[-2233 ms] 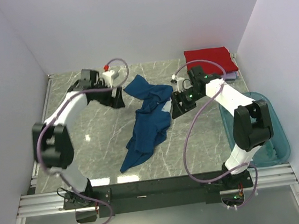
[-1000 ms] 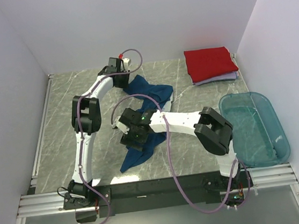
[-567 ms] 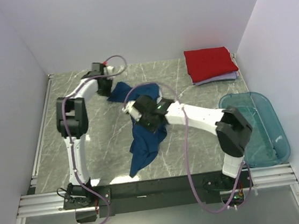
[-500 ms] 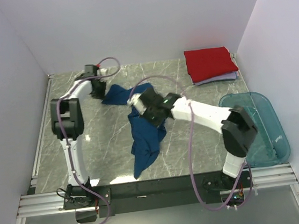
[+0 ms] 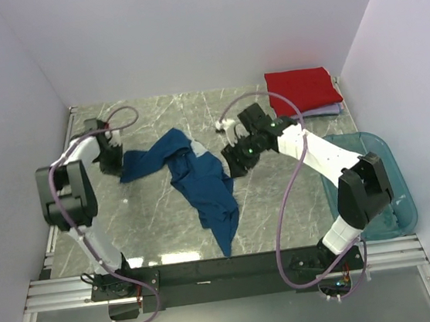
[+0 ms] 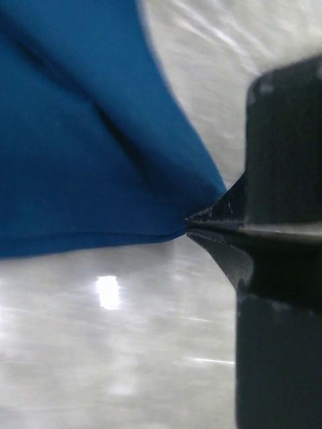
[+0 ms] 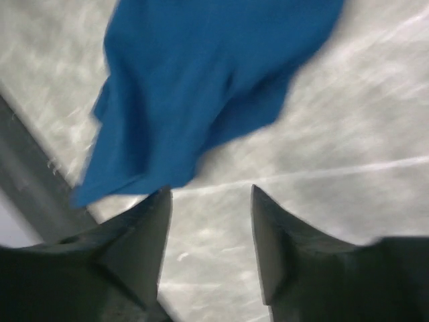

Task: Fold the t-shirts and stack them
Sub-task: Flatten the tshirt out

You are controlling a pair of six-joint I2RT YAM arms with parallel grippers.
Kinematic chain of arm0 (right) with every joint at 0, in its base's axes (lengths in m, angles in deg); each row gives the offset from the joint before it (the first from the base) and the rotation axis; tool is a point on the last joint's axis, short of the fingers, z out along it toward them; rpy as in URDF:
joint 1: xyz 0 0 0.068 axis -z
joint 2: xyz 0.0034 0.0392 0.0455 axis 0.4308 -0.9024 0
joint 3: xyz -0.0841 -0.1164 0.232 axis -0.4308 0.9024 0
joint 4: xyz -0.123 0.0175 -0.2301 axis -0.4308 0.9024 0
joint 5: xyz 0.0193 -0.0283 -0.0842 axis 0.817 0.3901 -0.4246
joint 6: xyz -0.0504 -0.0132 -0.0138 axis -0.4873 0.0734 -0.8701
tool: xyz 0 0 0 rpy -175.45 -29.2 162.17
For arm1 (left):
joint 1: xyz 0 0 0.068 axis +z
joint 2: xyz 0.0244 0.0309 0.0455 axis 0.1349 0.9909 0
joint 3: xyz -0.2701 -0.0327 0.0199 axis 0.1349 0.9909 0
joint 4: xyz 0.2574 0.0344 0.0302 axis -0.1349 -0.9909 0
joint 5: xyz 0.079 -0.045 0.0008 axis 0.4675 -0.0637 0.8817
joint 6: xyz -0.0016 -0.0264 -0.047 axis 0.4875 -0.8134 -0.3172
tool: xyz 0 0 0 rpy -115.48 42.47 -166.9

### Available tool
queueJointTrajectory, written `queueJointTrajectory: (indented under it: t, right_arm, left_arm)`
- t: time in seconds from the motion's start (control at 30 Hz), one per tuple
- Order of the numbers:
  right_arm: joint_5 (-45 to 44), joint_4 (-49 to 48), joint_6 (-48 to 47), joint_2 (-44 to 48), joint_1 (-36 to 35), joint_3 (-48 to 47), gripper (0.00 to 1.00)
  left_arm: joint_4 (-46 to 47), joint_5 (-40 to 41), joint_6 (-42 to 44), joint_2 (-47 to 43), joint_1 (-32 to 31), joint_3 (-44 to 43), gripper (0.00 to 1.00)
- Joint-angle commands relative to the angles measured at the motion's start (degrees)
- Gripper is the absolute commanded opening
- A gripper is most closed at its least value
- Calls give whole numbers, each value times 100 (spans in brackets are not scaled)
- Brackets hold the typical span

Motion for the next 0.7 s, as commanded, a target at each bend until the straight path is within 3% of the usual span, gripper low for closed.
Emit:
queueJointTrajectory:
  t: [0.0, 0.03, 0.1, 0.17, 0.2, 0.3, 0.43, 0.53, 0.67]
  right_arm:
    - [699, 268, 382, 400, 92, 658, 61]
    - [769, 241, 443, 505, 153, 781, 63]
    - [945, 180, 628, 593, 399, 1106, 64]
    - [1216, 197, 803, 594, 810, 1291, 64]
    - [1340, 223, 856, 576, 970, 1336, 64]
    - [1719, 346, 919, 532, 1523, 1441, 64]
    - [1702, 513, 769, 611, 1762, 1494, 63]
    - [1632, 566, 786, 690, 1859, 1538, 63]
    - [1552, 636, 752, 752, 1938, 1617, 63]
  left_arm:
    - [-261, -663, 527, -1163, 456, 613, 6]
    - [-322, -1249, 792, -1374, 500, 676, 26]
    - [-428, -1841, 1624, -2033, 545, 782, 46]
    - [-419, -2734, 2146, -2708, 483, 878, 78]
    - [-402, -2914, 2592, -2895, 370, 983, 87]
    - [-445, -3091, 3296, -3283, -683, 1142, 89]
    - [-314, -3285, 3747, -3179, -2464, 1327, 85]
    - [-24, -3136, 4046, -2898, -3363, 1432, 82]
    - [310, -3048, 4441, -2537, -4051, 1529, 81]
